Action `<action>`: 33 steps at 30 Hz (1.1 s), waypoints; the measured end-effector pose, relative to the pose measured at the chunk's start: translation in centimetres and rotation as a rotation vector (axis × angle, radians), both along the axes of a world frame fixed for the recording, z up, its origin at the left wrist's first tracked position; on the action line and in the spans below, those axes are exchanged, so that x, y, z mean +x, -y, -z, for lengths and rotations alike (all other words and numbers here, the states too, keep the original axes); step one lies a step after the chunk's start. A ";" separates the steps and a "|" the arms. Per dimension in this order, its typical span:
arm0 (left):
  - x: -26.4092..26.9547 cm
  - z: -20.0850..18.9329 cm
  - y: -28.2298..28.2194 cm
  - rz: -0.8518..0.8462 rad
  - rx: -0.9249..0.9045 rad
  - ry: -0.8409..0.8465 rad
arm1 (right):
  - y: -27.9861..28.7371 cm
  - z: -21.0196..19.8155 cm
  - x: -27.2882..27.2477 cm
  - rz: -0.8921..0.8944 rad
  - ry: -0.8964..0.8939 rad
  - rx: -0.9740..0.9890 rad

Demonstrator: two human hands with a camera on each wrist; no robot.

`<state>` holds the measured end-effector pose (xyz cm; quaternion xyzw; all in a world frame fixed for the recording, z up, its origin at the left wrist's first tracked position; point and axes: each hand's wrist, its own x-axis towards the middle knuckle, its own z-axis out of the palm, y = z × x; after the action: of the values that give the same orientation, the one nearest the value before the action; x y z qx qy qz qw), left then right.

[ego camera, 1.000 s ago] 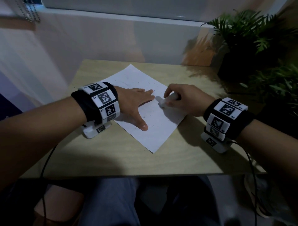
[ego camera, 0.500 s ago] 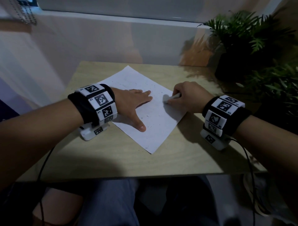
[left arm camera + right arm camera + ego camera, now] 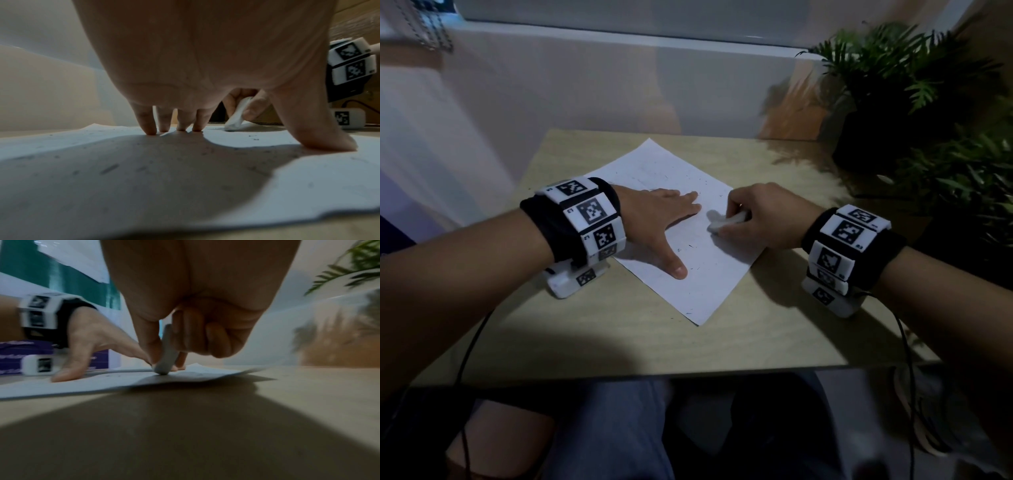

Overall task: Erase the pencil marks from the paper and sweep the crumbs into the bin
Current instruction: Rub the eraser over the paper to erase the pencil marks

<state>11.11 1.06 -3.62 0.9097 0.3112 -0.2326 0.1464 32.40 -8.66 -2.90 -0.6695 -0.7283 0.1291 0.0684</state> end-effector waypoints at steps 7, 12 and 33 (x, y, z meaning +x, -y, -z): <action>-0.2 0.3 -0.1 0.007 0.018 0.006 | -1.1 0.0 0.6 0.150 0.090 0.092; 0.0 0.1 -0.1 0.007 0.004 0.003 | -0.1 -0.5 -0.6 -0.028 -0.072 -0.085; 0.0 -0.3 0.2 0.012 0.015 -0.018 | -0.3 -0.4 -1.3 -0.077 -0.040 -0.092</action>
<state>11.13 0.82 -3.31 0.9105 0.3087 -0.2394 0.1354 31.13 -8.38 -2.52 -0.6406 -0.7454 0.1783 0.0468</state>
